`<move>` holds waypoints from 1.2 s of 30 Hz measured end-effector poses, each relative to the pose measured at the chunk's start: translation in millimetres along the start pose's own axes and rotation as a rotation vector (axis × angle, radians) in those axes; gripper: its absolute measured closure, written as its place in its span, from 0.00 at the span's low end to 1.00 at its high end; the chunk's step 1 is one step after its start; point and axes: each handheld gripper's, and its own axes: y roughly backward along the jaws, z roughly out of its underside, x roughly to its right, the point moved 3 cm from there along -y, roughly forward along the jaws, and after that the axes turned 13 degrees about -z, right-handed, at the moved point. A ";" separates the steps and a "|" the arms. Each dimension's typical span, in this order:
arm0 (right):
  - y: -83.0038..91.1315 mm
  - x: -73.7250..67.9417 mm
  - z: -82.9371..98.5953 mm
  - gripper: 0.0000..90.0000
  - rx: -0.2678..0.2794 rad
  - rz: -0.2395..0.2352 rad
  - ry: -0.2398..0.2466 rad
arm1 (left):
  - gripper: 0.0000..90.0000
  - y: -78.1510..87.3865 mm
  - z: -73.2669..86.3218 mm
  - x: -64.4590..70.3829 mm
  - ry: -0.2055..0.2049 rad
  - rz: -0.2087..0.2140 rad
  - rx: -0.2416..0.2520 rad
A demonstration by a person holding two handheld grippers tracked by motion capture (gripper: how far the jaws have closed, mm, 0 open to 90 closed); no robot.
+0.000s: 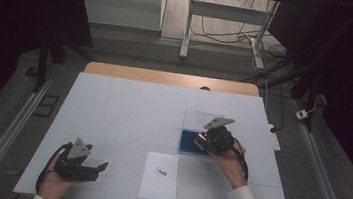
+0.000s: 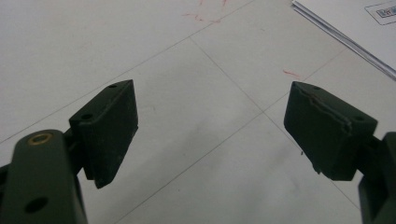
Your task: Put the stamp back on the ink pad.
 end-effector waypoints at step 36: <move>69.2 -28.0 86.4 0.39 0.253 0.022 0.008 | 0.20 5.0 -3.2 4.2 0.017 0.034 0.024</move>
